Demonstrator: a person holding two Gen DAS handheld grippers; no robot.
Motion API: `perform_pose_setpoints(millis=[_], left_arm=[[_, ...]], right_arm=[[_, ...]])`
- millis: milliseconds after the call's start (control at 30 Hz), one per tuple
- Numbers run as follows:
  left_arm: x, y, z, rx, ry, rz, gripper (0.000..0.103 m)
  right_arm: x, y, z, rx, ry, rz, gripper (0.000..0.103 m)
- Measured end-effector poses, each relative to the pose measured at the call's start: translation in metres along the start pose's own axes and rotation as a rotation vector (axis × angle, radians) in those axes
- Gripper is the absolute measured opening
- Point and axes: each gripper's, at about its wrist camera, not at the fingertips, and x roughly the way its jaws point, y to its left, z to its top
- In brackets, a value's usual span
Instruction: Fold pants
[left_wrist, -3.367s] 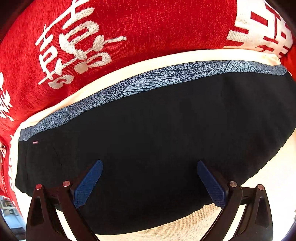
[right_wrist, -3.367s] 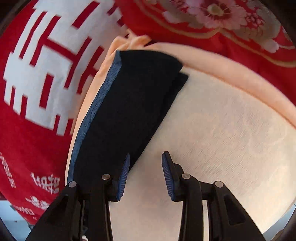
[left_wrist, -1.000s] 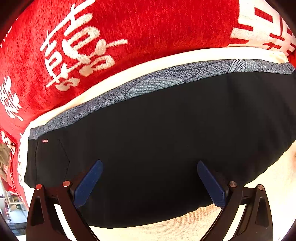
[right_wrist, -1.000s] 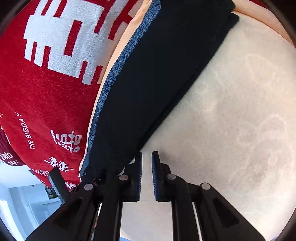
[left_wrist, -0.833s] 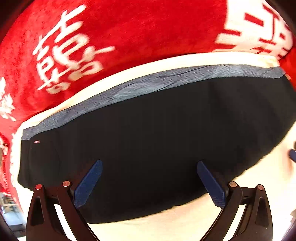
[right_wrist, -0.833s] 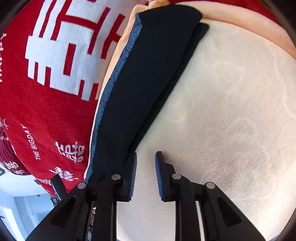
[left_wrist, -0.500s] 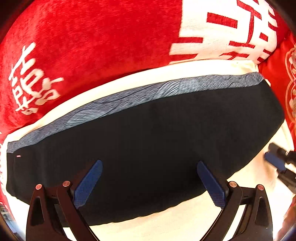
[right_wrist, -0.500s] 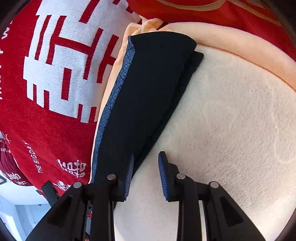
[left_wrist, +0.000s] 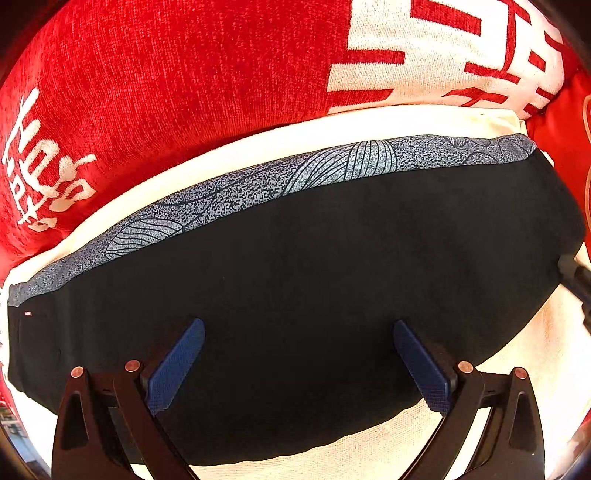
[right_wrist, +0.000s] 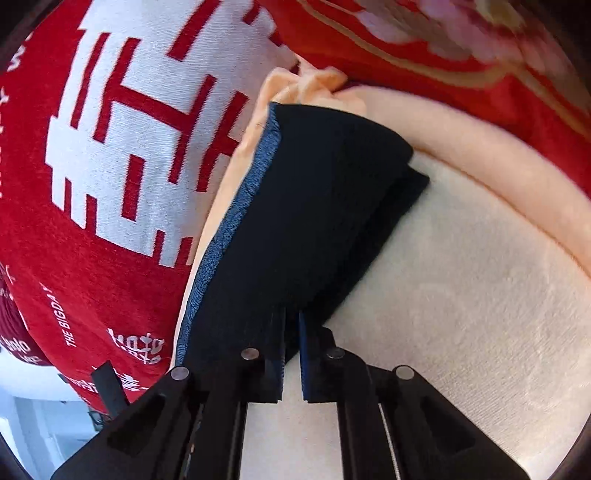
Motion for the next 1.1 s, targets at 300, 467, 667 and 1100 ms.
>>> perform_pose_setpoints(millis=[300, 467, 667, 1100], left_arm=[[0.003, 0.003, 0.002, 0.003, 0.008, -0.029, 0.103], [0.006, 0.011, -0.003, -0.004, 0.004, -0.037, 0.103], [0.007, 0.013, -0.001, -0.004, -0.006, -0.048, 0.103], [0.011, 0.015, 0.000, -0.022, 0.005, -0.055, 0.103]], right_arm=[[-0.001, -0.035, -0.011, 0.156, 0.034, 0.041, 0.034], [-0.001, -0.053, -0.014, 0.238, 0.008, 0.130, 0.036], [0.018, -0.046, 0.002, 0.210, -0.094, 0.202, 0.036], [0.021, -0.040, 0.003, 0.232, -0.076, 0.209, 0.037]])
